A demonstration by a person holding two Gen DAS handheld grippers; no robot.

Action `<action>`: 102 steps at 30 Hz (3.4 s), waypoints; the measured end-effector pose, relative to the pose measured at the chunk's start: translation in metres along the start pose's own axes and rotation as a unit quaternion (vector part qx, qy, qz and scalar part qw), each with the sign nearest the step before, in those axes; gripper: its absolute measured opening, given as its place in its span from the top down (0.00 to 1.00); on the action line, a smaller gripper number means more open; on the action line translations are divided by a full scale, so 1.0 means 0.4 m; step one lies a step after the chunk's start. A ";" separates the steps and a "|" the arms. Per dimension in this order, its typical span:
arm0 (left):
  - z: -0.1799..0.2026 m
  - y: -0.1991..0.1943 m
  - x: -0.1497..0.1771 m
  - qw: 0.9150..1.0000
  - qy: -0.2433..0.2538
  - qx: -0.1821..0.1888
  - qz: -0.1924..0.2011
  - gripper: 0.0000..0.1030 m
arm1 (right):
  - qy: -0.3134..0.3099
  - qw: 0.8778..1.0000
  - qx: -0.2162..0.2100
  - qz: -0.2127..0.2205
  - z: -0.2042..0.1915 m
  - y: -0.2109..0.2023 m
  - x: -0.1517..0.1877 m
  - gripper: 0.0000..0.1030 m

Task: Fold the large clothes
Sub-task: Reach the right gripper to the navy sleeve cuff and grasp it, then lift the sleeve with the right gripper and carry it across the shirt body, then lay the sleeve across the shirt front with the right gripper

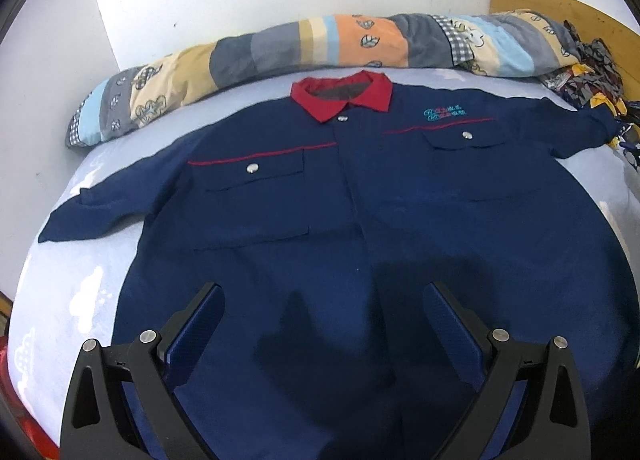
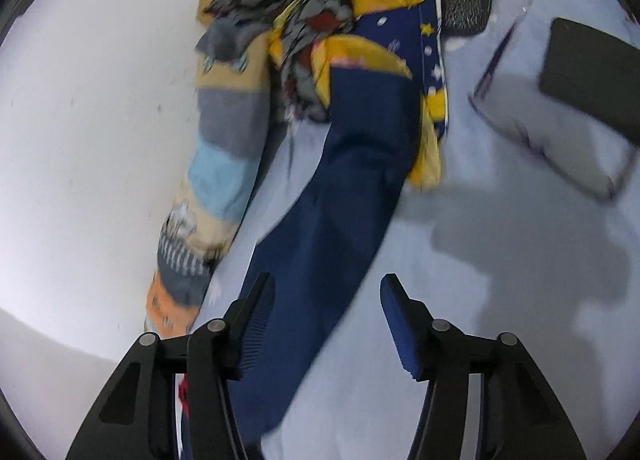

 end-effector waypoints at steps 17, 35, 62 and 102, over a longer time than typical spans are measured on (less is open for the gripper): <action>0.050 0.027 0.018 0.999 0.011 0.021 -0.025 0.03 | 0.040 0.999 0.005 0.015 0.072 0.259 -0.068 0.50; 0.015 -0.006 0.010 1.000 -0.003 0.018 -0.004 0.03 | -0.039 0.995 -0.045 0.080 -0.109 0.160 -0.153 0.93; -0.207 -0.162 0.012 0.995 -0.083 0.015 0.061 0.02 | -0.270 0.942 -0.194 0.040 -1.050 -0.278 0.243 0.93; -0.500 -0.199 0.059 0.963 -0.261 -0.004 0.065 0.03 | -0.494 0.754 -0.087 -0.424 -0.734 -0.162 1.619 0.51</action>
Point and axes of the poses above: each gripper's, at about its wrist camera, not at the fingertips, and y roughly the way its jaws point, z to its right, x to its underside, the point moved 10 cm from there along y, roughly the way its jaws point, and after that the axes turned 12 degrees about z, right-handed, at the moved point
